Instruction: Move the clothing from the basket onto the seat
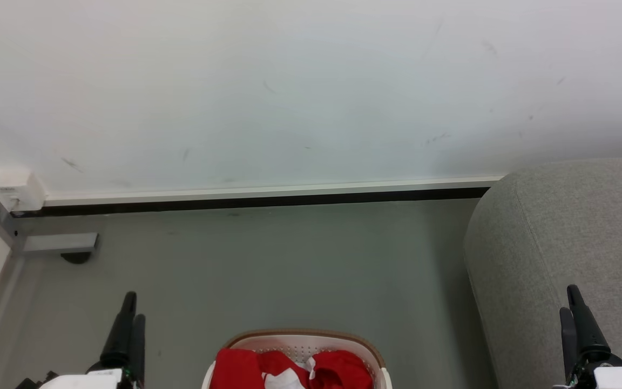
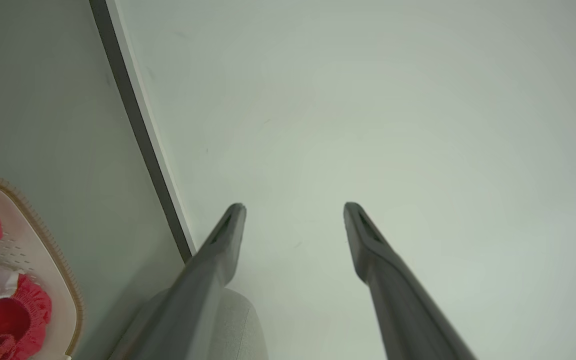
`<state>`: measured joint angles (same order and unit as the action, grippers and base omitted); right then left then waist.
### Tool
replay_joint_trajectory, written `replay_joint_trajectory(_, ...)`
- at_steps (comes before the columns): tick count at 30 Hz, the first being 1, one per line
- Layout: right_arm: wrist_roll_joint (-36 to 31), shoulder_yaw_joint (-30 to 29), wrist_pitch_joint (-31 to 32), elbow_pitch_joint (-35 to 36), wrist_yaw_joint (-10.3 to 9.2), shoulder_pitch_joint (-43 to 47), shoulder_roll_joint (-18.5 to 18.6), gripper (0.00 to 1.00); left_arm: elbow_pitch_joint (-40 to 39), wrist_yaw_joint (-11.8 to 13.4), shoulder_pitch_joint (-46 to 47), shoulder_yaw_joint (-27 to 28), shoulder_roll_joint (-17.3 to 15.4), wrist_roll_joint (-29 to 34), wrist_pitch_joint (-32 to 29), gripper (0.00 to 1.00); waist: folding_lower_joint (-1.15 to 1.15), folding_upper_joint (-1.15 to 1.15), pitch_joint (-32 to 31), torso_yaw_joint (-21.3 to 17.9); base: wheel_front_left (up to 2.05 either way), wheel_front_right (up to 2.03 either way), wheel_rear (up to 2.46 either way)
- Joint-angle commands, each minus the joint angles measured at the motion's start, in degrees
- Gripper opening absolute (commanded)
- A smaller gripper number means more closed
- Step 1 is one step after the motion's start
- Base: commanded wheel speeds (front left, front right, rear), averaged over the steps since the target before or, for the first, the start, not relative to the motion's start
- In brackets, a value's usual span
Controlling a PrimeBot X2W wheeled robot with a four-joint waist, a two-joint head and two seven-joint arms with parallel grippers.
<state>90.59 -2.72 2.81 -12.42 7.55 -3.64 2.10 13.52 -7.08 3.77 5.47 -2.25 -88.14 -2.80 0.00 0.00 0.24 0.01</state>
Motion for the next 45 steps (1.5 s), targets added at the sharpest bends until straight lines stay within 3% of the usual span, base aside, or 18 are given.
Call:
replay_joint_trajectory(1,-2.0,0.5,-0.8,1.8,-0.01,-1.2,0.6,1.00,-1.8,-0.3,1.1,0.2,-0.6,2.8,0.8,1.00,0.00,0.00,0.0,0.0,0.00,0.00,0.00)
replay_joint_trajectory(11,-10.6,2.5,-3.0,3.5,-0.02,-1.1,0.6,1.00,-4.1,-0.3,0.9,0.4,-0.6,14.6,3.0,1.00,0.00,0.00,0.1,-0.1,0.00,0.00,0.00)
replay_joint_trajectory(12,-16.5,3.9,-4.2,4.1,-0.03,-1.0,0.7,1.00,-5.4,-0.3,0.5,0.5,-0.5,21.9,4.1,1.00,0.00,0.00,0.1,-0.2,0.00,0.00,0.00)
replay_joint_trajectory(14,-16.5,3.9,-4.2,4.1,-0.03,-1.0,0.7,1.00,-5.4,-0.3,0.5,0.5,-0.5,21.9,4.1,1.00,0.00,0.00,0.1,-0.2,0.00,0.00,0.00)
replay_joint_trajectory(28,-35.5,6.0,-7.1,5.1,-0.04,-0.7,0.8,1.00,-7.0,0.7,-0.4,-0.7,-0.7,41.6,7.0,1.00,0.00,0.00,-0.2,-0.5,0.00,0.00,0.00)
replay_joint_trajectory(45,-55.0,7.7,-10.1,2.9,-0.06,-0.3,0.8,1.00,-6.5,3.7,-1.3,-4.2,-2.8,56.1,10.1,1.00,0.00,0.00,-0.3,-0.7,0.00,0.00,0.00)
